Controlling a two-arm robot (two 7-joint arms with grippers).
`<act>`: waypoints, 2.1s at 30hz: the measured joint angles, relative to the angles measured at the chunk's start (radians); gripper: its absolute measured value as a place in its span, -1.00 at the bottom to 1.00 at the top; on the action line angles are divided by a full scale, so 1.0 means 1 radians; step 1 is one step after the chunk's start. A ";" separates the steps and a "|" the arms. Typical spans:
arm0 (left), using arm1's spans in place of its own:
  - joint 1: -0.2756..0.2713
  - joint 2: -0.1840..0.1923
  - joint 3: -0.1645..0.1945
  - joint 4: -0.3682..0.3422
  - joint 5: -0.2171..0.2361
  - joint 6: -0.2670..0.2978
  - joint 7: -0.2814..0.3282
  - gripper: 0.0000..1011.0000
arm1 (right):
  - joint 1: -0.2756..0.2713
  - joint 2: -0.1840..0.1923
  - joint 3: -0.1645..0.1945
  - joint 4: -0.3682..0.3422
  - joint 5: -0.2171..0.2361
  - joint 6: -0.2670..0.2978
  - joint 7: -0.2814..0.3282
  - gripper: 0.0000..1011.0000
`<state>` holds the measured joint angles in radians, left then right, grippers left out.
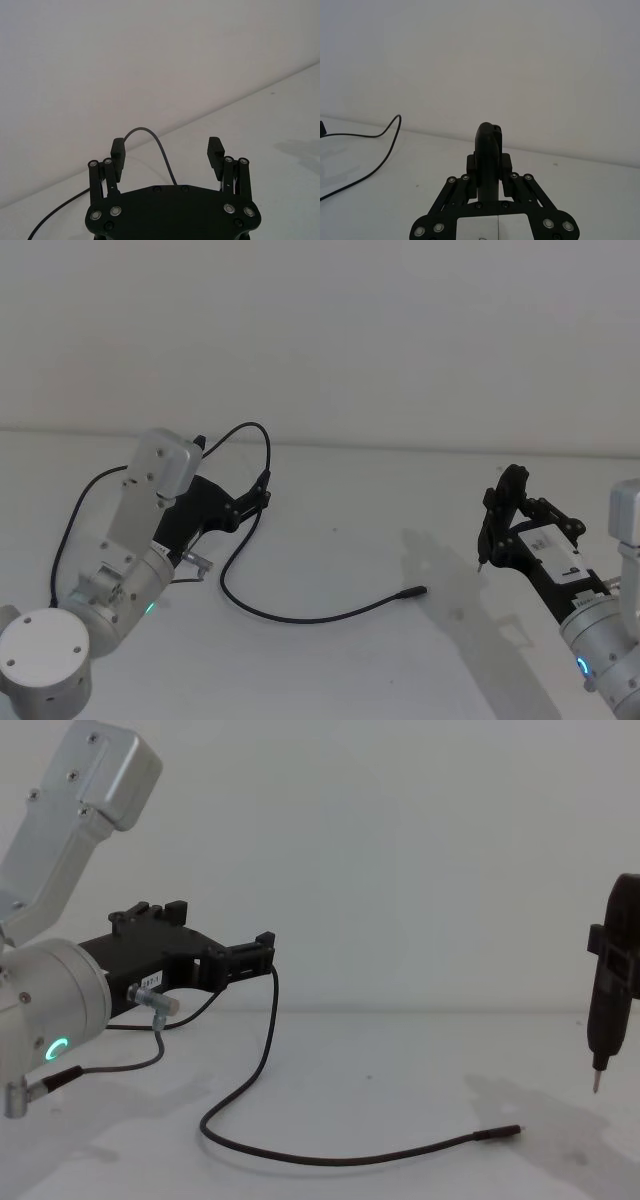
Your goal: Pick up the data cable with the one hand.
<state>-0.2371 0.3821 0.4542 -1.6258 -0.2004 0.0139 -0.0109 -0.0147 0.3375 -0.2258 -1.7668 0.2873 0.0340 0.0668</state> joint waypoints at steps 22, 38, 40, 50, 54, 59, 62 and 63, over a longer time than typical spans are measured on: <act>0.000 0.000 0.000 -0.001 0.000 0.000 0.000 0.98 | 0.000 0.000 0.000 0.000 0.000 0.000 0.000 -0.47; -0.003 0.009 0.004 -0.005 0.001 0.002 -0.021 0.98 | 0.000 0.000 0.000 0.000 0.000 0.000 0.000 -0.47; -0.007 0.016 0.007 -0.009 0.001 0.005 -0.036 0.98 | 0.000 0.000 0.000 0.000 0.000 0.000 0.000 -0.47; -0.032 0.069 0.027 -0.036 0.003 0.028 -0.143 0.98 | 0.000 0.000 0.000 0.000 0.000 0.000 0.000 -0.47; -0.047 0.096 0.036 -0.050 0.003 0.044 -0.197 0.98 | 0.000 0.000 0.000 0.000 0.000 0.000 0.000 -0.47; -0.073 0.138 0.050 -0.070 0.000 0.079 -0.284 0.98 | 0.000 0.000 0.000 0.000 0.000 0.000 0.000 -0.47; -0.092 0.162 0.060 -0.080 -0.006 0.109 -0.340 0.98 | 0.000 0.000 0.000 0.000 0.000 0.000 0.000 -0.47; -0.098 0.168 0.063 -0.083 -0.007 0.117 -0.353 0.98 | 0.000 0.000 0.000 0.000 0.000 0.000 0.000 -0.47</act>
<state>-0.3351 0.5505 0.5174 -1.7087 -0.2076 0.1311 -0.3638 -0.0147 0.3375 -0.2258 -1.7668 0.2874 0.0341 0.0668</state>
